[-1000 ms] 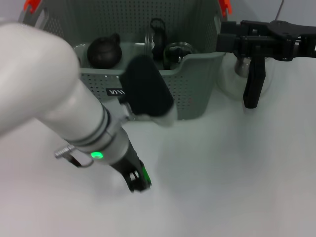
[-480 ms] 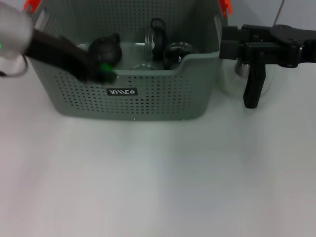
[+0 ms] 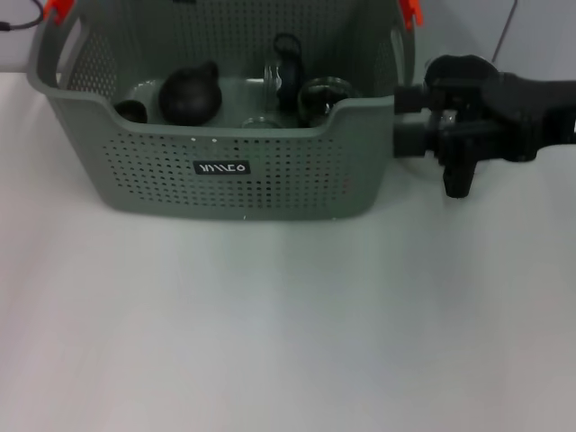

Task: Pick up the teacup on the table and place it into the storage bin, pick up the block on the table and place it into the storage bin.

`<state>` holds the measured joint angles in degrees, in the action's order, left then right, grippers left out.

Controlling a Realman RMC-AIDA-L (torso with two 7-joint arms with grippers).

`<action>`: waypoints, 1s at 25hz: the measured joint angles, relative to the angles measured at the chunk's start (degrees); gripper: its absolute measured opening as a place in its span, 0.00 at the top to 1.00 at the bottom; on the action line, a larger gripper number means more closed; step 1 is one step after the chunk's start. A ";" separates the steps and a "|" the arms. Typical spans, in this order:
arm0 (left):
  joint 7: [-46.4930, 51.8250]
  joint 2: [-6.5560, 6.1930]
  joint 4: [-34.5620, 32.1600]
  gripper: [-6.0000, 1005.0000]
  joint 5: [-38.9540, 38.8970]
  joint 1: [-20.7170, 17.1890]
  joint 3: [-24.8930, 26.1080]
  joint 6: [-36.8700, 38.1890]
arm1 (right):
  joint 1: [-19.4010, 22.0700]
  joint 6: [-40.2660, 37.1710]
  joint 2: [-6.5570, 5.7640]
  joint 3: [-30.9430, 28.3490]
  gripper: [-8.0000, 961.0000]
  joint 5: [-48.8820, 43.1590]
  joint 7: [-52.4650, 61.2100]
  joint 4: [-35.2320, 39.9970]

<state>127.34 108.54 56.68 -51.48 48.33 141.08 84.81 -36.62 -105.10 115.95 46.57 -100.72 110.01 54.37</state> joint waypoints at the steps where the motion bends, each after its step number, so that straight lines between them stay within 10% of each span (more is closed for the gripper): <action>1: 0.00 0.02 -0.71 0.48 0.51 0.24 -0.95 -2.78 | -0.26 -0.58 -0.01 0.06 0.02 -0.69 -0.58 -0.02; 15: 0.84 1.55 -3.22 0.39 -0.63 -1.14 -1.26 -12.15 | -1.62 -1.30 0.20 2.37 0.02 -4.88 -5.78 -0.20; 25: -8.36 0.09 -0.36 0.13 -17.87 -10.38 9.60 11.49 | -1.84 -1.52 -0.69 2.94 0.02 -6.86 -11.91 -2.79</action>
<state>118.98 108.62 56.33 -69.35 37.95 150.67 96.29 -38.46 -106.63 115.26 49.51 -107.58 98.10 51.58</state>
